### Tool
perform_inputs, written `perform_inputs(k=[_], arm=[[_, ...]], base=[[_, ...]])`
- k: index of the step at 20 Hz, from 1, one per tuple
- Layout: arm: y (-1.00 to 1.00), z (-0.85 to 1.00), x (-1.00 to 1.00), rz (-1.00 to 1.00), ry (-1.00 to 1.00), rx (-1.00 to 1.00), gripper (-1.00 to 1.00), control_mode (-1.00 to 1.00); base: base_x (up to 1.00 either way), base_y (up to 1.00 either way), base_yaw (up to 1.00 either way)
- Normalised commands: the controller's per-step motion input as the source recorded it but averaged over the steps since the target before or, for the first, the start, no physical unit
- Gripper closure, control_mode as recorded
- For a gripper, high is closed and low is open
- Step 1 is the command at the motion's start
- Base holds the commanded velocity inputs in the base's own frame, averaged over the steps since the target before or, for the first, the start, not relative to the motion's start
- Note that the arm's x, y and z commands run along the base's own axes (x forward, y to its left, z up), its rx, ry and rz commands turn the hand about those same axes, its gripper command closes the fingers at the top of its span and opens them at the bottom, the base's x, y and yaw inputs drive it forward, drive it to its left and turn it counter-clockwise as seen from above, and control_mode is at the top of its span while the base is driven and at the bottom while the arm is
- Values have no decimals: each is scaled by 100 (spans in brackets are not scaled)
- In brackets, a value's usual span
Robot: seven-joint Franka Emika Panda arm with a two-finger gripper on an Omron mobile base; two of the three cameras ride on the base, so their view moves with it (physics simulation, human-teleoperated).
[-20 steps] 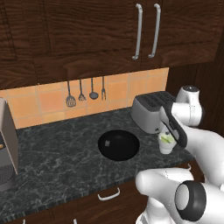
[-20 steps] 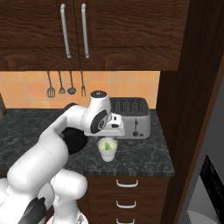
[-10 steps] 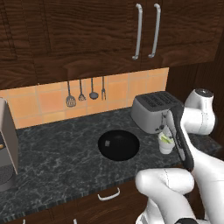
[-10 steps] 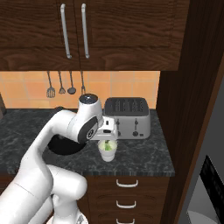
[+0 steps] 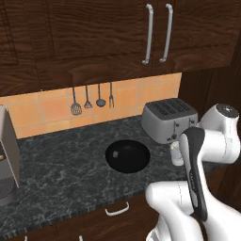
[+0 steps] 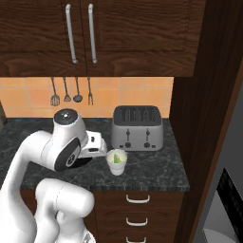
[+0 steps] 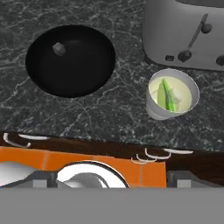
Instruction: Grab a lemon wedge from the fridge and one ice cube from the ice bowl, and put them in the glass of lemonade.
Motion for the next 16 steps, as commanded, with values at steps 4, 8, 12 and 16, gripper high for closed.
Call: perform_inputs(k=[4,8,12,16], arm=[[48,40,-51,10,-1,0,-100,-100],[44,52,-59,6,-7,0,-100,-100],[16,76,-51,3,-17,4,-100,-100],[0,96,-30,0,-26,19,-100,-100]], base=[[0,0,0],[0,0,0],[0,0,0],[0,0,0]])
